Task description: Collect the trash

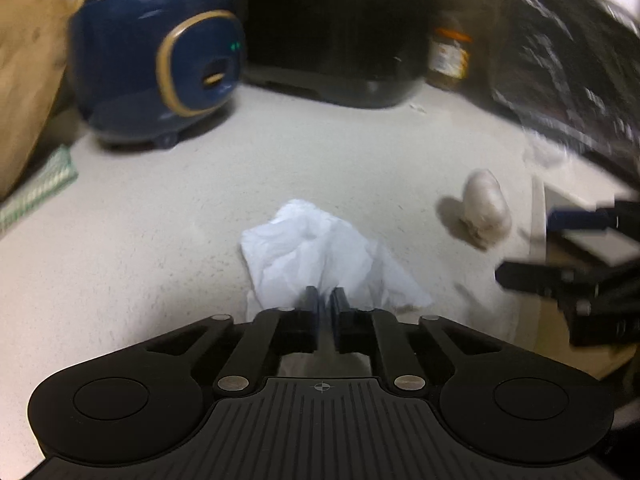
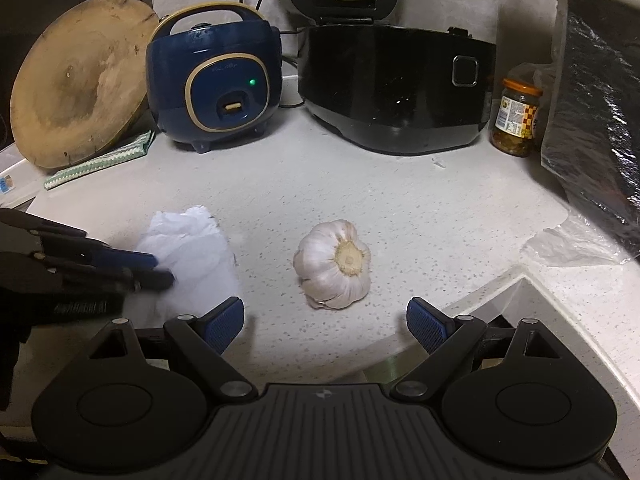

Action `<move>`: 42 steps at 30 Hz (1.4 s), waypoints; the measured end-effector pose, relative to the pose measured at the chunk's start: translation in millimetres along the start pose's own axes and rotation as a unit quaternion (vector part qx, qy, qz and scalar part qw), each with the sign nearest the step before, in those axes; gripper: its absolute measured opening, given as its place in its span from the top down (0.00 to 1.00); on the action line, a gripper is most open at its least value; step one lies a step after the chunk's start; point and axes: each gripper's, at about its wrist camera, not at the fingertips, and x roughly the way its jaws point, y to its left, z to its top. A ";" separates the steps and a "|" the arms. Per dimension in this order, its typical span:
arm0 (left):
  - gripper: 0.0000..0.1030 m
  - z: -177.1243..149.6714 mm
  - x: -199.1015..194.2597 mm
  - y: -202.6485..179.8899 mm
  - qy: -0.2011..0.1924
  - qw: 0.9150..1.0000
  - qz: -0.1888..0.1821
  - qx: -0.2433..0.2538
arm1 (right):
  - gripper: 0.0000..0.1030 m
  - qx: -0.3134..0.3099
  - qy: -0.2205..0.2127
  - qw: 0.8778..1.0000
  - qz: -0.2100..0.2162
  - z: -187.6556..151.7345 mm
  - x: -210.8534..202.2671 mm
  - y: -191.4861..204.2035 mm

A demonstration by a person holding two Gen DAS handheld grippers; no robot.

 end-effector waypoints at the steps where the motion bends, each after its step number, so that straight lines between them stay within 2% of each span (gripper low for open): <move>1: 0.92 -0.7 -1.5 3.7 -0.003 1.000 -0.003 -0.014 | 0.13 -0.002 -0.001 1.000 0.001 0.3 -0.3 1.7; 8: 0.93 -3.4 -38.3 14.8 -0.049 0.997 -0.007 -0.053 | 0.13 -0.022 -0.013 1.000 0.007 5.3 6.8 14.0; 13: 0.92 -6.0 -53.2 9.5 -0.059 0.997 -0.020 -0.053 | 0.13 0.031 -0.005 0.999 -0.022 14.3 39.6 4.7; 15: 0.92 -4.8 -52.0 6.2 -0.058 0.997 -0.026 -0.050 | 0.18 0.042 -0.006 0.998 -0.037 17.9 49.7 0.1; 16: 0.92 -3.8 -51.5 4.0 -0.057 0.997 -0.028 -0.048 | 0.30 0.043 -0.006 0.998 -0.037 20.0 53.2 -1.7; 17: 0.92 -2.5 -50.5 1.2 -0.056 0.997 -0.031 -0.044 | 0.49 0.041 0.001 0.999 -0.032 22.7 56.8 -3.2; 18: 0.92 -1.1 -49.5 -2.2 -0.055 0.997 -0.035 -0.040 | 0.54 0.036 0.006 0.999 -0.027 24.9 57.6 -3.8; 20: 0.92 1.8 -47.4 -10.6 -0.054 0.997 -0.045 -0.032 | 0.54 0.032 0.009 0.999 -0.017 28.3 50.6 -4.1; 23: 0.92 7.0 -44.1 -28.2 -0.053 0.996 -0.067 -0.016 | 0.54 0.037 -0.014 0.999 0.000 26.1 22.1 -10.7; 27: 0.92 12.8 -35.4 -62.6 -0.042 0.992 -0.123 0.004 | 0.54 0.057 -0.035 0.998 0.001 13.5 -25.4 -35.0; 31: 0.92 8.6 -17.4 -110.7 0.001 0.979 -0.199 0.032 | 0.54 0.058 -0.033 0.996 -0.059 -14.4 -62.5 -69.1; 35: 0.92 -13.7 24.9 -164.7 0.105 0.959 -0.258 0.050 | 0.54 0.086 0.002 0.989 -0.121 -56.2 -81.0 -109.2; 39: 0.91 -54.0 83.1 -215.7 0.201 0.949 -0.234 0.066 | 0.54 0.149 0.057 0.976 -0.151 -105.5 -80.1 -151.6; 41: 0.91 -85.8 124.3 -235.0 0.233 0.950 -0.193 0.071 | 0.54 0.172 0.082 0.970 -0.154 -133.3 -74.9 -167.1; 42: 0.91 -101.8 144.9 -240.5 0.240 0.954 -0.168 0.066 | 0.54 0.181 0.093 0.968 -0.150 -145.3 -71.0 -172.7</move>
